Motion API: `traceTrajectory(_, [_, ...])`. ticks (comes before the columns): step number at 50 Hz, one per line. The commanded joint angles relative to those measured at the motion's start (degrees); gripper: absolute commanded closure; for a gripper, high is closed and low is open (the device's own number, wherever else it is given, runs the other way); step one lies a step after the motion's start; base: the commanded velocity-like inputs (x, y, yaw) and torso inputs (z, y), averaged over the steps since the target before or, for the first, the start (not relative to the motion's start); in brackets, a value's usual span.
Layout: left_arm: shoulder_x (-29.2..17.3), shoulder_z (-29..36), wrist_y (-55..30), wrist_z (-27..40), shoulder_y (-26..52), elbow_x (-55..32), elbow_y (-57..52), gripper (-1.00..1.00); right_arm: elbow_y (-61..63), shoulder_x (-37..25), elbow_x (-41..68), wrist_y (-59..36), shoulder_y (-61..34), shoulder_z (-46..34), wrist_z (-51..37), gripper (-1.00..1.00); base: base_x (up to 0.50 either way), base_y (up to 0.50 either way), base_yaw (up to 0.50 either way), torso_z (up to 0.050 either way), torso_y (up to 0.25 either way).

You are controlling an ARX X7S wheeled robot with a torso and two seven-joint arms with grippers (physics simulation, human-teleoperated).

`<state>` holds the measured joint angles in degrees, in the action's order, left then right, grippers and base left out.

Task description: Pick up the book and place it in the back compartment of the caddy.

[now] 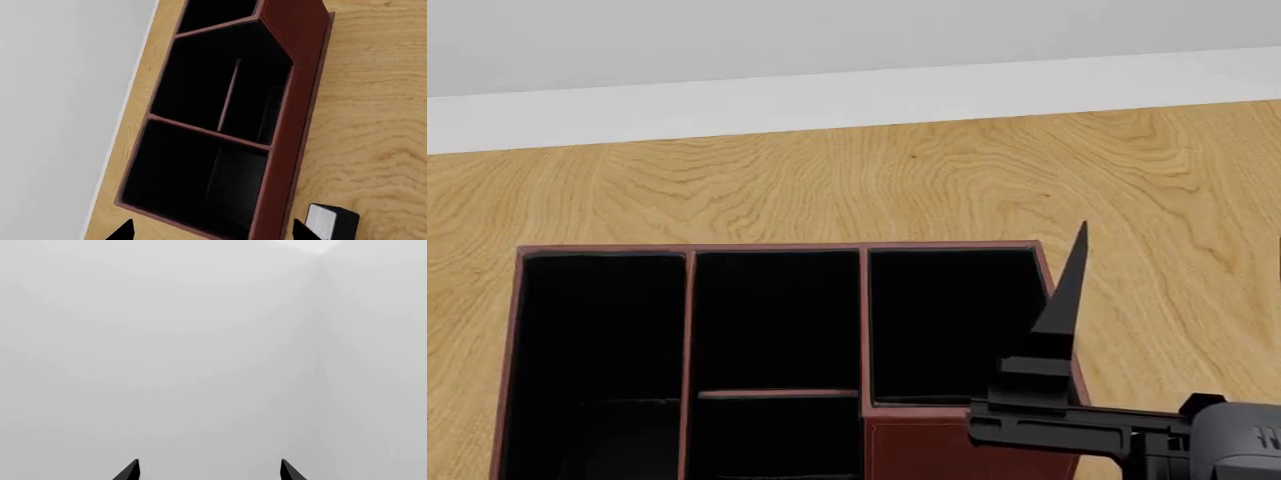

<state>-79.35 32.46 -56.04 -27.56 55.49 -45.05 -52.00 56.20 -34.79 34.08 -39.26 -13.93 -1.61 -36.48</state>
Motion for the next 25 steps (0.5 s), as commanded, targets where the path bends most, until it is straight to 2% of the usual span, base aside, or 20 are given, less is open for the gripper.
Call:
traceTrajectory(1, [-3.0, 1.7, 6.4, 4.6, -7.0, -1.0, 0.4, -1.0, 0.1, -0.3, 0.5, 0.3, 0.1, 0.1, -0.5, -1.0, 0.0, 0.0, 0.0, 0.0, 0.0])
traceTrajectory(25, [-5.3, 5.1, 11.3, 7.2, -12.8, 1.0, -2.1, -1.0, -0.3, -0.8, 0.9, 1.0, 0.0, -0.7, -1.1, -1.0, 0.0, 0.0, 0.0, 0.0, 0.0])
